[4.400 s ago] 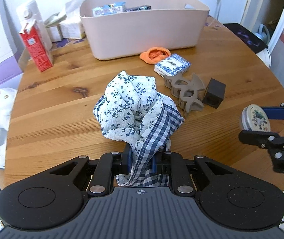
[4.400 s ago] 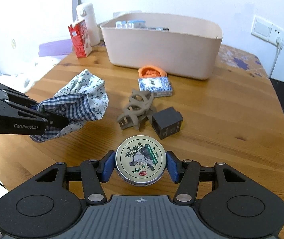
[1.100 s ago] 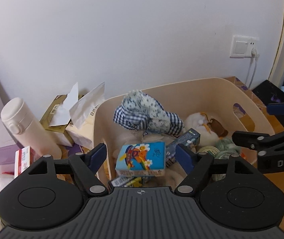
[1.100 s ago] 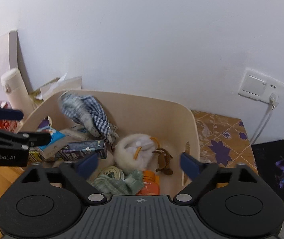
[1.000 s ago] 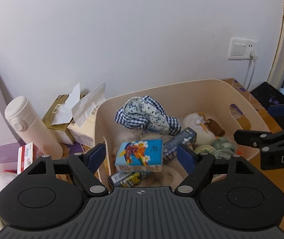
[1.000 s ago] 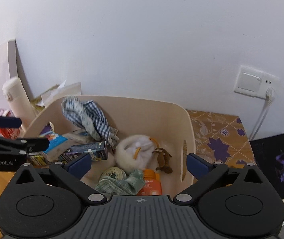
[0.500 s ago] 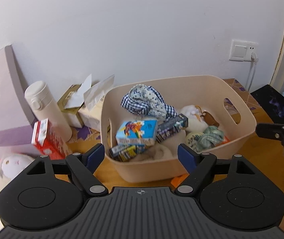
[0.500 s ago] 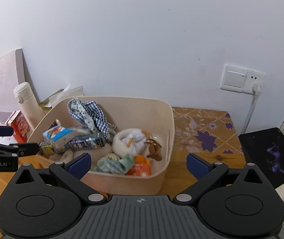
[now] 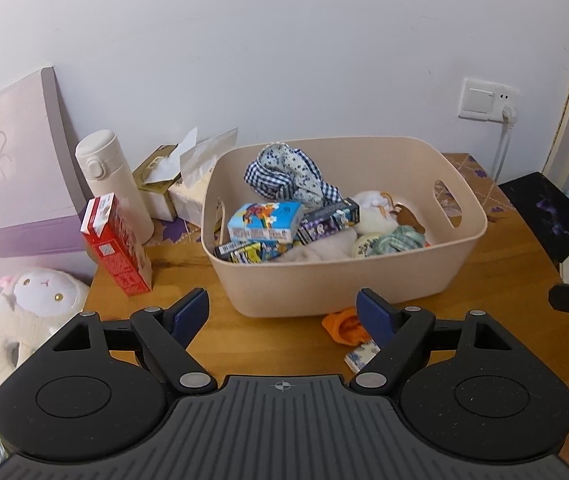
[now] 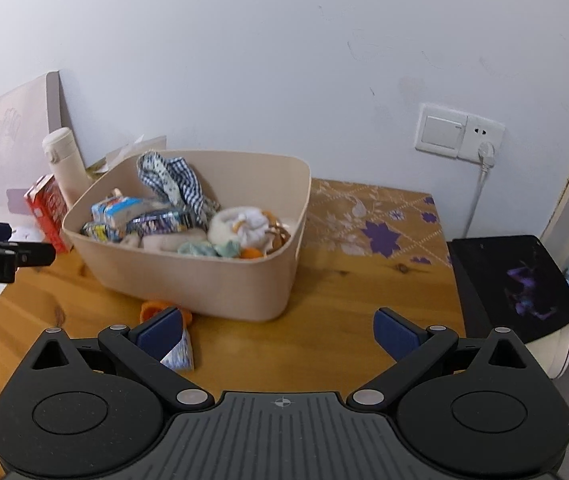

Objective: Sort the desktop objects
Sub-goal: 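Move both tools back from the basket to the remaining items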

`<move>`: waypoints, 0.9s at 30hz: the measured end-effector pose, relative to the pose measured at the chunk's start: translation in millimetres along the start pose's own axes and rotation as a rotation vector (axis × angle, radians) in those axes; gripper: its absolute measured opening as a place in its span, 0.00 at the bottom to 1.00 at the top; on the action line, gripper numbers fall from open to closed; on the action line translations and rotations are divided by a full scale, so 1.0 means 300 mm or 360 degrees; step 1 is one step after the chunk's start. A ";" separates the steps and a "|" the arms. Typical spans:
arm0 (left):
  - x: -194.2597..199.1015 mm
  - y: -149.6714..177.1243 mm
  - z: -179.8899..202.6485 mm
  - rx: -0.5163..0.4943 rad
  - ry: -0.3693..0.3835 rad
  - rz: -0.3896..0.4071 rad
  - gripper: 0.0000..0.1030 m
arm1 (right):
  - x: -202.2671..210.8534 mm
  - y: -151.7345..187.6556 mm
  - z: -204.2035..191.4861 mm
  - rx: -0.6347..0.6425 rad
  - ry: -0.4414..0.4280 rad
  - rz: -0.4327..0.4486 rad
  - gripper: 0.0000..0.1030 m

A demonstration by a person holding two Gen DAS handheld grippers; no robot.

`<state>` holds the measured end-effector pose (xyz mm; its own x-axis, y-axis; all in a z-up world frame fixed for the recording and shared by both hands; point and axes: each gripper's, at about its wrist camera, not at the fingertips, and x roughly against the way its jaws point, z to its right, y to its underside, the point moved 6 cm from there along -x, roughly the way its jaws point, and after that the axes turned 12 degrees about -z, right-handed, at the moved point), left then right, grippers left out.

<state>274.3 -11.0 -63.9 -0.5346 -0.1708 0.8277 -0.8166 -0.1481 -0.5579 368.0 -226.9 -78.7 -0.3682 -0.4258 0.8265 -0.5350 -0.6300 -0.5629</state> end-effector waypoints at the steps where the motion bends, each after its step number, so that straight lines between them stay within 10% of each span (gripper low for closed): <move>1: 0.005 0.010 0.005 0.0004 0.0001 -0.0002 0.80 | 0.003 0.010 0.000 0.0007 -0.0001 -0.0004 1.00; 27: -0.043 0.314 0.179 0.0005 0.0126 -0.0280 0.80 | -0.056 0.269 -0.028 0.0325 -0.0086 -0.0281 1.00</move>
<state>216.0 -75.1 -130.3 -0.3994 -0.0652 0.9145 -0.8983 -0.1717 -0.4045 324.6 -265.0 -137.9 -0.2386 -0.3286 0.9138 -0.4209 -0.8130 -0.4022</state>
